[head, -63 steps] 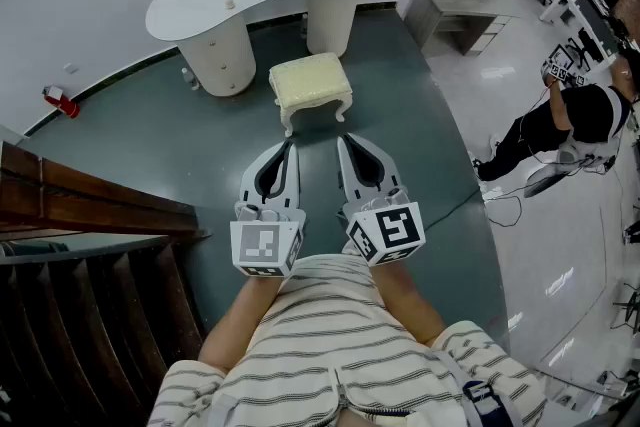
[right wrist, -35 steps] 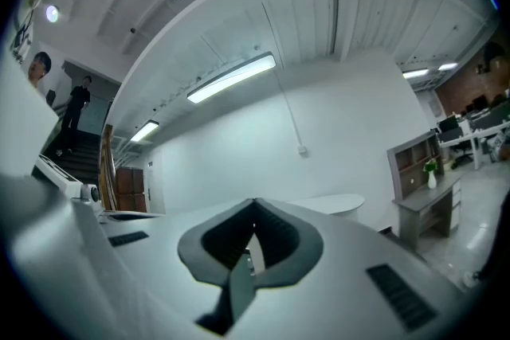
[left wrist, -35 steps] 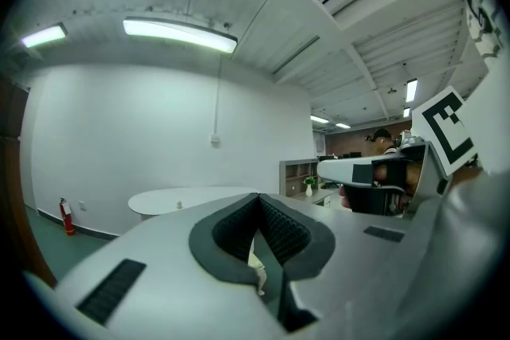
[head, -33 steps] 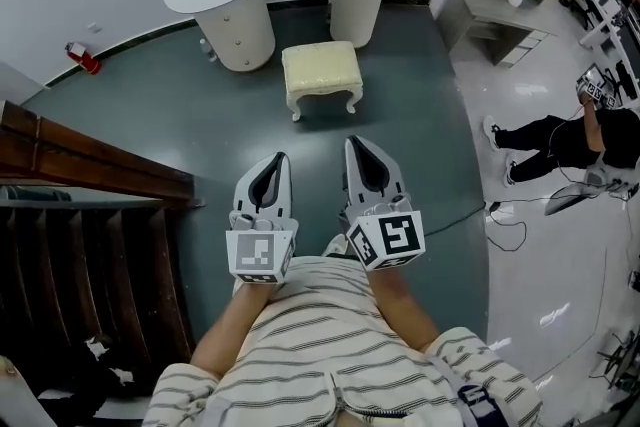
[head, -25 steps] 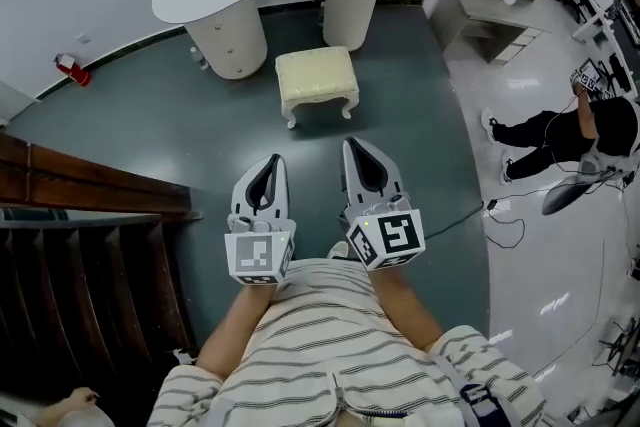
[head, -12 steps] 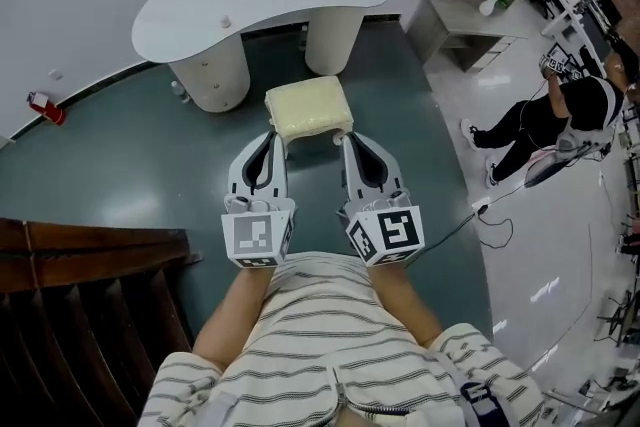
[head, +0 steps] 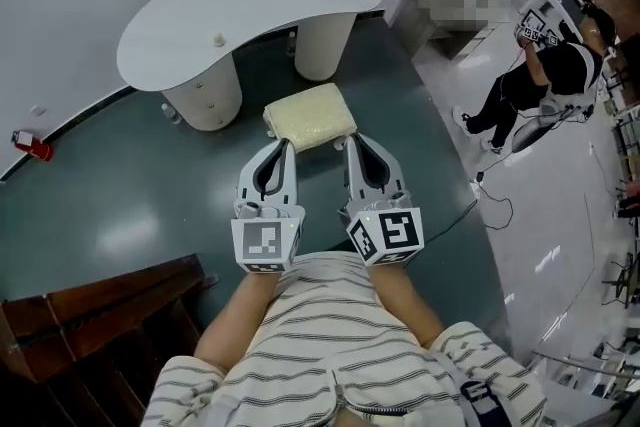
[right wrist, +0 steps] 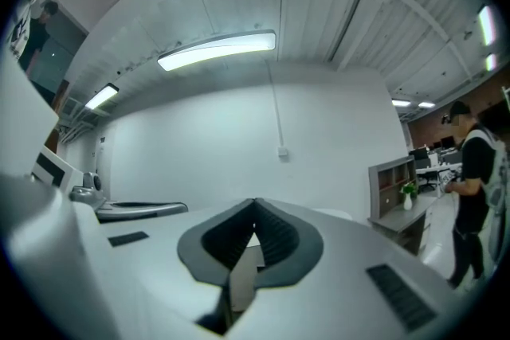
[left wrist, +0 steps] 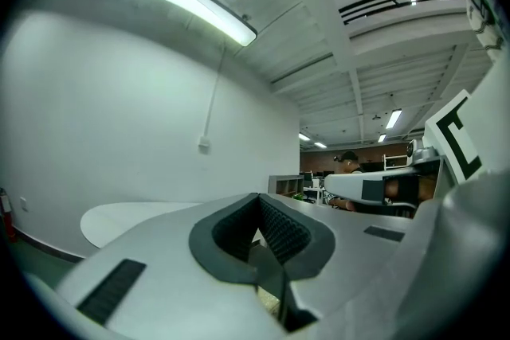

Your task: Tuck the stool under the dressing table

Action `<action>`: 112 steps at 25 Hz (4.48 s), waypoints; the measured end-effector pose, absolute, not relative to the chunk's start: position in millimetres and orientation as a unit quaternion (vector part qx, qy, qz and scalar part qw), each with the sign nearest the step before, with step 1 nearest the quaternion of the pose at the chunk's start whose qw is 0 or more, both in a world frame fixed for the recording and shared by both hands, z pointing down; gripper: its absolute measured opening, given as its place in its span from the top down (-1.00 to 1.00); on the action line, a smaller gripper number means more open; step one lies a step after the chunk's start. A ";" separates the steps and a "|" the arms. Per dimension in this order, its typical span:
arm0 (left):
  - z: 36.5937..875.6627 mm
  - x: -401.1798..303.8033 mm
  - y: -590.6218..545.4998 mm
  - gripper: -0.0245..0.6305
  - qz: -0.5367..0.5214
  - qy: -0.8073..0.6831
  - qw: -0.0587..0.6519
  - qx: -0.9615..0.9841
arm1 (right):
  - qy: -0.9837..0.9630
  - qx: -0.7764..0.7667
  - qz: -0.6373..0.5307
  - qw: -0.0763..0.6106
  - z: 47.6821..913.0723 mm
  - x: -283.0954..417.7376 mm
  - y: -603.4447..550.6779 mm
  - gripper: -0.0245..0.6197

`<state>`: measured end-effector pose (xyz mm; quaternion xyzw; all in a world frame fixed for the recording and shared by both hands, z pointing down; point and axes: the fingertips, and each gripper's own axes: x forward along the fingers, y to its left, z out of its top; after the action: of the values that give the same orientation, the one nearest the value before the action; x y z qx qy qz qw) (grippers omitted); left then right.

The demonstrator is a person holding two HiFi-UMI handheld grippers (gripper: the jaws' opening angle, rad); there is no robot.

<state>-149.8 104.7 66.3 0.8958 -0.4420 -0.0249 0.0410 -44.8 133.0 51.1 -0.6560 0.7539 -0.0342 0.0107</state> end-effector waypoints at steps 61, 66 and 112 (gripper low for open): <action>345.7 -29.4 -19.0 0.91 0.120 -0.576 0.203 0.783 | 0.793 -0.558 -0.213 -0.122 348.0 80.1 -26.4 0.89; 389.6 -27.0 -20.6 0.90 0.131 -0.578 0.225 0.773 | 0.784 -0.557 -0.243 -0.130 398.8 91.0 -31.7 0.88; 735.7 -22.4 -45.7 0.46 0.258 -0.597 0.366 0.665 | 0.690 -0.562 -0.352 -0.291 744.5 148.8 -74.3 0.44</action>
<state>-22.4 -45.7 735.7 0.6653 -0.5975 0.2581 0.3659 148.8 -74.3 744.5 -0.5619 0.6897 -0.3519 -0.2911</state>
